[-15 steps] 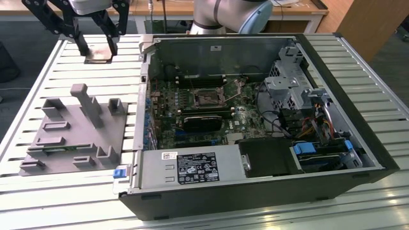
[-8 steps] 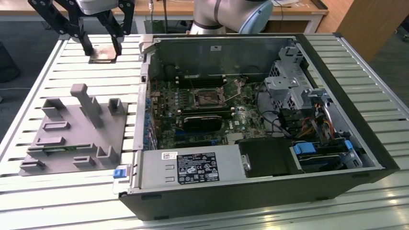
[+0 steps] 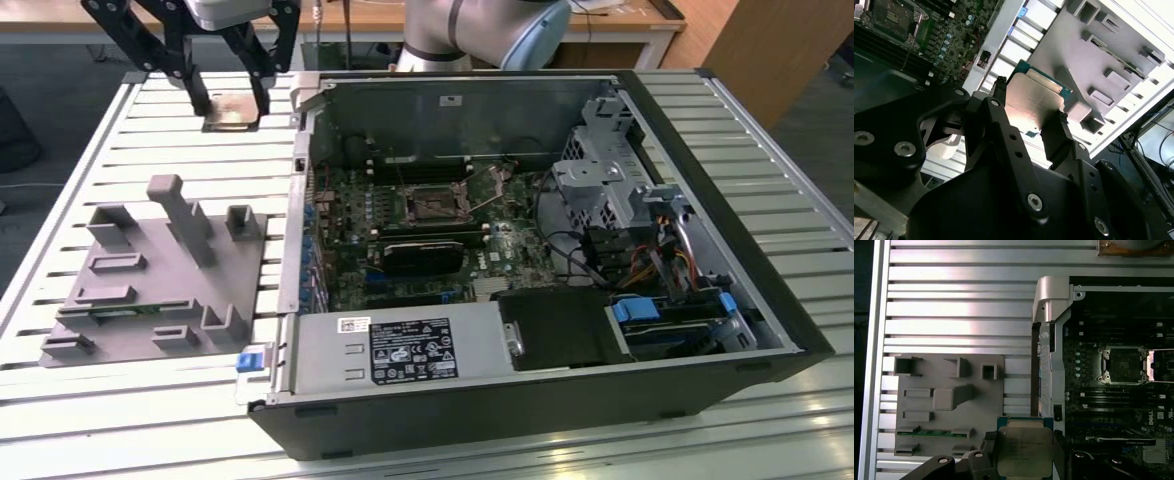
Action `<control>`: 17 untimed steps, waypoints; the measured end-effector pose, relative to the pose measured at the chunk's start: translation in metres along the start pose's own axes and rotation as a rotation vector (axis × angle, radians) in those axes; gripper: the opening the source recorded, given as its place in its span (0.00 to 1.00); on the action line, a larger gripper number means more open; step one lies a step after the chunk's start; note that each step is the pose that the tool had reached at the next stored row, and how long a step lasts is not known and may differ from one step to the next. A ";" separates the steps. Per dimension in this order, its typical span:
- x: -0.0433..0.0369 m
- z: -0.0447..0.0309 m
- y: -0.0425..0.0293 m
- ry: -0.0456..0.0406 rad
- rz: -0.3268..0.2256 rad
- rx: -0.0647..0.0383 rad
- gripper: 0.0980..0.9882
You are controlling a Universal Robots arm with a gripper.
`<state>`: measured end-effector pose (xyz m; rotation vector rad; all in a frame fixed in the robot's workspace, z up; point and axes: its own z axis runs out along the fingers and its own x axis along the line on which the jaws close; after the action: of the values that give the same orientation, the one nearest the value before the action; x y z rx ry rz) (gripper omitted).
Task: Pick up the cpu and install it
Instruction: 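Pick up the cpu and move it towards the insertion slot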
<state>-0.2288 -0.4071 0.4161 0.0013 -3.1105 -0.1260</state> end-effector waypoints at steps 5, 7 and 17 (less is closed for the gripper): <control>-0.0100 -0.0003 0.0001 0.0019 0.000 0.000 0.49; -0.0138 -0.0004 0.0001 0.0026 0.000 0.000 0.49; -0.0353 -0.0010 0.0003 0.0037 0.000 0.000 0.49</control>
<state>-0.1935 -0.4068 0.4160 0.0011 -3.1067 -0.1258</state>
